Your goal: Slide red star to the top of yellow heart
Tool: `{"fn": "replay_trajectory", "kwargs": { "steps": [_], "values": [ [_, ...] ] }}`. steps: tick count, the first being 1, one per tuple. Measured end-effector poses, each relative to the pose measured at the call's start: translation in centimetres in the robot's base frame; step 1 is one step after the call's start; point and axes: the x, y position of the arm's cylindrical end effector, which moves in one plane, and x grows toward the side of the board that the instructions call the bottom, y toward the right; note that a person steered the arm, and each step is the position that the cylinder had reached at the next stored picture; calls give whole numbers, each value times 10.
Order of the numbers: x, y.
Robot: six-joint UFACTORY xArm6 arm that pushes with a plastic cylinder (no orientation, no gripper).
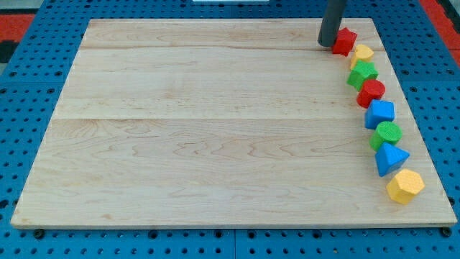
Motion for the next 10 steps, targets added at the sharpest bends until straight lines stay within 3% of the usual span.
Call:
{"fn": "replay_trajectory", "kwargs": {
  "steps": [3,10],
  "values": [
    [-27,23],
    [-27,-67]
  ]
}}
